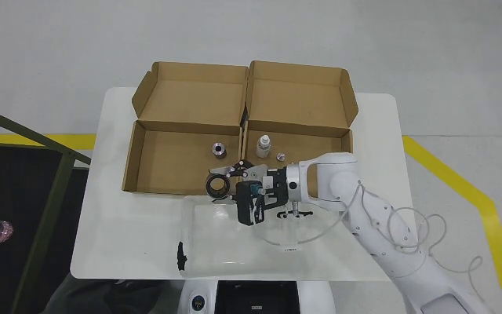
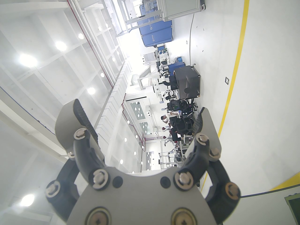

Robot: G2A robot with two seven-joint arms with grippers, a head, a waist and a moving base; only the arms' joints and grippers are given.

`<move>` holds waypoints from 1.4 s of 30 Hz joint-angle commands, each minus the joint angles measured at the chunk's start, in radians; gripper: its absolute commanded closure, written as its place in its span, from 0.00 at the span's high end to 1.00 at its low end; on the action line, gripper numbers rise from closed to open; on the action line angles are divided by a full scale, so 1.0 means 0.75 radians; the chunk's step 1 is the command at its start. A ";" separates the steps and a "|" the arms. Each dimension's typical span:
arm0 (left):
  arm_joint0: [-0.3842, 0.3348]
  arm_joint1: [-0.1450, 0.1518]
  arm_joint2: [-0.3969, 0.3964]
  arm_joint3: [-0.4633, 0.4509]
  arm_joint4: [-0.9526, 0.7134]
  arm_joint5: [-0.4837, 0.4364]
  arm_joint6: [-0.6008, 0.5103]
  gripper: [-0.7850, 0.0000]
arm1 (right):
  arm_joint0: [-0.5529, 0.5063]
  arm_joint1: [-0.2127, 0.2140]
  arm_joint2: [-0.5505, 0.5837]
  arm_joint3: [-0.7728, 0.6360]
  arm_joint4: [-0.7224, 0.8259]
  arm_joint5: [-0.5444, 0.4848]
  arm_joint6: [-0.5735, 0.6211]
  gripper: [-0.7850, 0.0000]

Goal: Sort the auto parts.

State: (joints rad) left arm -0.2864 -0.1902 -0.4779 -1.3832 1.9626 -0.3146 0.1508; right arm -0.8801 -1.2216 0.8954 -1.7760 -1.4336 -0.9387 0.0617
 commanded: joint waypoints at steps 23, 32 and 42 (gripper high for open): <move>0.000 0.000 0.000 0.000 0.000 0.000 0.000 1.00 | 0.154 -0.051 -0.091 0.229 0.067 0.116 -0.041 0.00; 0.000 0.000 0.000 0.000 0.000 0.000 0.000 1.00 | 0.229 -0.094 -0.171 0.396 0.134 0.167 0.005 0.00; 0.000 0.000 0.000 0.000 0.000 0.000 0.000 1.00 | 0.316 -0.160 -0.289 0.606 0.203 0.190 0.038 0.00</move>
State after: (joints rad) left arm -0.2864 -0.1902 -0.4779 -1.3832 1.9626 -0.3146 0.1508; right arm -0.6489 -1.3367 0.6864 -1.3377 -1.2861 -0.7973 0.0877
